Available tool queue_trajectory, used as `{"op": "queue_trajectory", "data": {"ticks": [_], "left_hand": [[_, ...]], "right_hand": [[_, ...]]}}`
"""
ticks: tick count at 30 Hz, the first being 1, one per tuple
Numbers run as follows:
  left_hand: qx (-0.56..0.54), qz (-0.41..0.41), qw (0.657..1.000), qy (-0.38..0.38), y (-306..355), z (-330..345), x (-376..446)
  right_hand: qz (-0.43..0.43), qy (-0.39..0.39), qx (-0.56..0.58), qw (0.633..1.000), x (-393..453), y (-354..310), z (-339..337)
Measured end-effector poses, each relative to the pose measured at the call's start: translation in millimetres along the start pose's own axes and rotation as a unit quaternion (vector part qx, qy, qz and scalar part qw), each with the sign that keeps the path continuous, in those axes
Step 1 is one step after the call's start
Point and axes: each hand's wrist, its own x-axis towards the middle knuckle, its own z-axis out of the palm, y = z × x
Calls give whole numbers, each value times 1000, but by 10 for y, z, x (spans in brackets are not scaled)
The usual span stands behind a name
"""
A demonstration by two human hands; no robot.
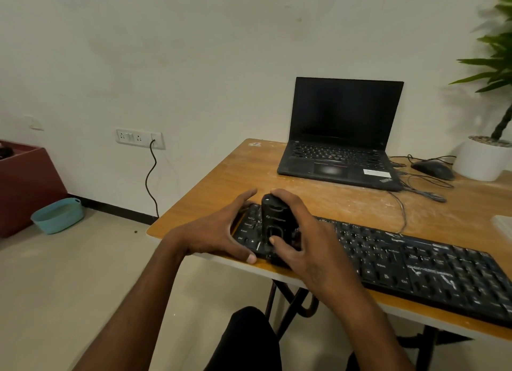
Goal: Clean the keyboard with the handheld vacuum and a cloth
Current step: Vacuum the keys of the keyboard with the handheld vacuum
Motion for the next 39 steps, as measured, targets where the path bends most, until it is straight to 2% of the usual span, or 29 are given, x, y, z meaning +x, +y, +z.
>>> {"op": "queue_trajectory", "data": {"ticks": [7,12,15,22,31,39], "left_hand": [[14,22,999,19,-37,34,8],[7,0,1000,-2,-70,-4,4],[6,-1,1000,0,-28,-6,-1],[19,47,998,23,1,48,-3],[4,-5,1000,0,-43,1,-2],[19,16,999,20,-53,34,13]], "right_hand": [[-44,-21,4,999,144,-160,281],[-1,-15,-6,1000,-42,53,-97],[17,2,-16,1000,7,72,-89],[-49,-17,-3,999,214,-193,396],[11,-4,9,1000,-43,80,-129],[-40,-22,15,999,102,-133,233]]}}
